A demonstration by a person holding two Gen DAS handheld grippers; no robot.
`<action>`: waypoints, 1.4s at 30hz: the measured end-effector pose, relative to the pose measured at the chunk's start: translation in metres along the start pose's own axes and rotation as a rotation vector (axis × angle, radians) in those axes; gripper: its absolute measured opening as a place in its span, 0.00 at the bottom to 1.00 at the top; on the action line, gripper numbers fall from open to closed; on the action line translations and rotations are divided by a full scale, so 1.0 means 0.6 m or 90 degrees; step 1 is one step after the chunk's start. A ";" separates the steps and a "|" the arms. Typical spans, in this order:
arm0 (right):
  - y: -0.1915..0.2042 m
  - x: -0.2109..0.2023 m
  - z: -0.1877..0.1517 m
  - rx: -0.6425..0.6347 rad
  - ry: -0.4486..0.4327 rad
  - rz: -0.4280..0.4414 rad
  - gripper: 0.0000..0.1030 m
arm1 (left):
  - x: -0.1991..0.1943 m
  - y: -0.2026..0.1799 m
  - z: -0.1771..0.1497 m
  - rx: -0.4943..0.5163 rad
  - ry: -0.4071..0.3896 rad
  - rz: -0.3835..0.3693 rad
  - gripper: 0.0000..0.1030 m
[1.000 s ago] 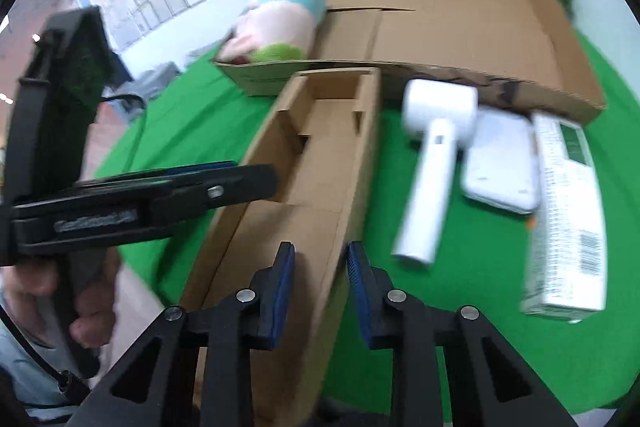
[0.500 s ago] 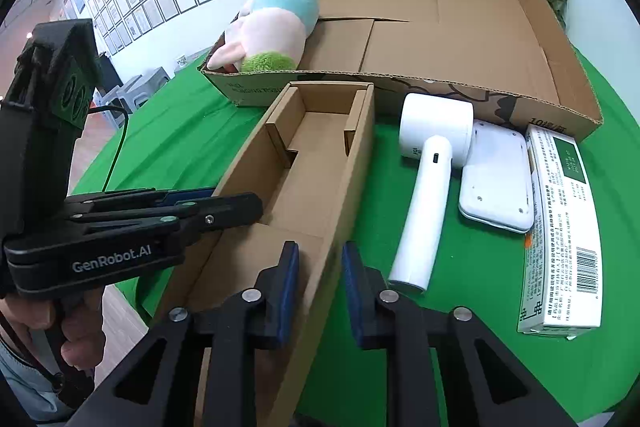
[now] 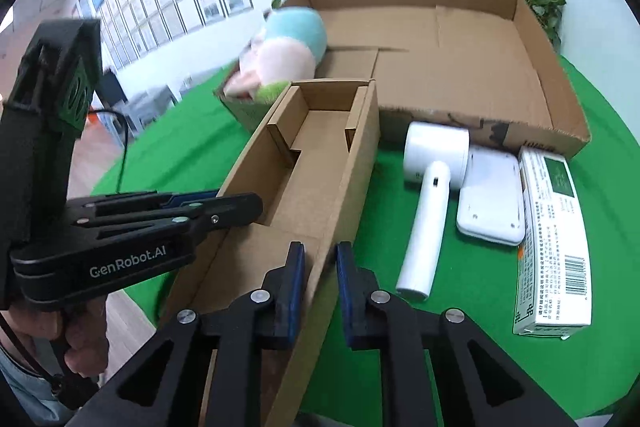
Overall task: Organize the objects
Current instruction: 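Carry the brown box insert into the cardboard tray beside the plush pig with both grippers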
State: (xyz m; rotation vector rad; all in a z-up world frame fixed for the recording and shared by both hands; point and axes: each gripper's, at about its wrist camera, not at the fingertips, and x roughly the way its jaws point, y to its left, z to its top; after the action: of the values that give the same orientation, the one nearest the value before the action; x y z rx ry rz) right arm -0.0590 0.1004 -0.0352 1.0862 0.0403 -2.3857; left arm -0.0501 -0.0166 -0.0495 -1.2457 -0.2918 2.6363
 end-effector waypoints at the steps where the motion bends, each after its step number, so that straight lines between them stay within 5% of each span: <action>1: 0.001 -0.006 0.003 -0.003 -0.010 0.000 0.14 | -0.006 -0.001 0.002 0.001 -0.008 -0.001 0.15; 14: -0.021 -0.052 0.083 0.010 -0.109 -0.016 0.14 | -0.040 -0.045 0.112 0.072 -0.107 0.005 0.15; 25: -0.042 -0.058 0.267 -0.026 -0.194 -0.034 0.13 | -0.048 -0.058 0.297 0.115 -0.190 0.027 0.15; 35: -0.076 0.035 0.395 -0.023 -0.169 -0.020 0.12 | 0.023 -0.015 0.358 0.095 -0.188 0.057 0.15; 42: -0.125 0.163 0.438 0.000 -0.120 -0.004 0.11 | 0.100 0.011 0.369 0.096 -0.154 0.096 0.14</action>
State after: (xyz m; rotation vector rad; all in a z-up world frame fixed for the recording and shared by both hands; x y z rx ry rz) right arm -0.3303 0.0615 0.0600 0.8571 -0.0227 -2.4823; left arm -0.2600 -0.0263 0.0423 -0.9380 -0.0352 2.8795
